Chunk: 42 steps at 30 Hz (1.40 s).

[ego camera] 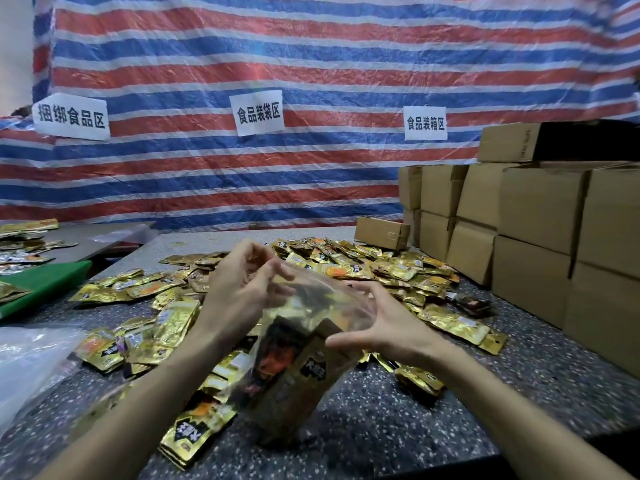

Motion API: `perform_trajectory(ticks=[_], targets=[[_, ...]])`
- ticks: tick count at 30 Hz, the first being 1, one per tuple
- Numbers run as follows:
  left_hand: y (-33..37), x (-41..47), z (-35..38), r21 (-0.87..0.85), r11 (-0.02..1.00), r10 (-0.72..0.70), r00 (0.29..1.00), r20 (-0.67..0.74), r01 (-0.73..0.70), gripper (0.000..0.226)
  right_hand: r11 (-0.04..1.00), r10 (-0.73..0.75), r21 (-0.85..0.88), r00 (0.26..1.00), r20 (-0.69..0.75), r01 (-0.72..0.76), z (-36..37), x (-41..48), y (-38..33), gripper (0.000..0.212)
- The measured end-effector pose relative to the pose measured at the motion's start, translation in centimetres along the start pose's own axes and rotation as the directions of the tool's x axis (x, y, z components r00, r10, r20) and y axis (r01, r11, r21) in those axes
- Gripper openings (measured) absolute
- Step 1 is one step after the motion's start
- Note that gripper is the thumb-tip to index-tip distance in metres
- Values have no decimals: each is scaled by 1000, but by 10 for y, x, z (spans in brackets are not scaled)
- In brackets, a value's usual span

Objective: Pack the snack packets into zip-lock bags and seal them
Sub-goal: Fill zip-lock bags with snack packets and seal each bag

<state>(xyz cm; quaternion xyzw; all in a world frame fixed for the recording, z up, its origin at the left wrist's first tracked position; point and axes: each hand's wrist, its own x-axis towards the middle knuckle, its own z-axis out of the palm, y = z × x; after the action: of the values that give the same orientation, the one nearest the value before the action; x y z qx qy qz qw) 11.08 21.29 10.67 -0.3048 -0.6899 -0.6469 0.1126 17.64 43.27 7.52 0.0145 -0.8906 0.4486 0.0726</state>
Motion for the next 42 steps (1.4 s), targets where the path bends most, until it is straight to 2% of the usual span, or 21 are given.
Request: perform_trajectory(ticks=[1,2,4,5,7,9,11,13,16,18,20,23,25,26,28,29,30,32,34,36,42], targets=[[3,0,8,-27,1000,2,1000,15,-1,6,1000,8,-23,997,78,-6,7,-2,4,114],[5,0,17,-51,999,3,1000,30,-2,7,1000,-20,-16,987,162,22,13,-4,7,101],[8,-1,34,-81,997,6,998,57,-2,7,996,-84,32,967,241,78,23,-8,11,55],[10,-1,41,-98,995,9,998,64,-2,7,996,-83,54,975,208,73,27,-10,10,38],[14,0,52,-148,989,26,998,58,-17,8,991,-25,132,996,89,13,25,-12,9,24],[17,3,58,-182,981,68,997,34,-61,6,969,45,245,998,-33,-35,13,-13,4,22],[16,5,56,-117,986,122,992,27,-118,11,930,151,356,976,-154,-88,-8,-12,2,18],[11,3,52,-88,991,105,992,65,-99,21,876,276,466,920,-278,-122,-34,-10,6,17],[-2,-4,45,-44,998,38,992,122,-33,17,749,471,652,788,-397,-119,-74,-1,28,13],[-10,-8,41,10,1000,-2,988,154,1,14,638,568,768,708,-420,-56,-97,5,47,11],[-19,-11,39,48,999,-30,984,173,21,13,499,633,866,672,-385,26,-113,8,70,13],[-29,-14,37,81,995,-73,978,197,58,14,260,688,956,669,-283,136,-121,3,103,31],[-32,-16,37,78,995,-79,976,205,64,16,199,699,972,677,-229,123,-118,-1,122,32],[-32,-16,38,75,995,-80,976,203,66,17,225,730,973,652,-204,52,-115,-2,130,25],[-35,-17,40,81,994,-92,976,196,77,15,399,809,893,539,-235,-208,-109,-3,141,16],[-36,-18,41,87,993,-98,975,198,82,13,479,820,803,507,-266,-354,-109,-4,145,20],[-38,-18,42,93,991,-108,973,203,91,11,524,822,699,505,-263,-487,-110,-5,147,35],[-41,-18,42,106,989,-125,969,214,104,10,473,837,624,538,-98,-622,-113,-10,143,71],[-44,-18,41,115,988,-130,969,211,108,10,432,779,667,624,64,-607,-109,-10,130,90],[-48,-18,38,120,986,-135,970,203,112,10,480,677,676,726,120,-559,-92,-4,106,92],[-56,-30,5,189,976,-127,986,108,105,9,852,421,315,905,62,-418,-7,18,33,42]])
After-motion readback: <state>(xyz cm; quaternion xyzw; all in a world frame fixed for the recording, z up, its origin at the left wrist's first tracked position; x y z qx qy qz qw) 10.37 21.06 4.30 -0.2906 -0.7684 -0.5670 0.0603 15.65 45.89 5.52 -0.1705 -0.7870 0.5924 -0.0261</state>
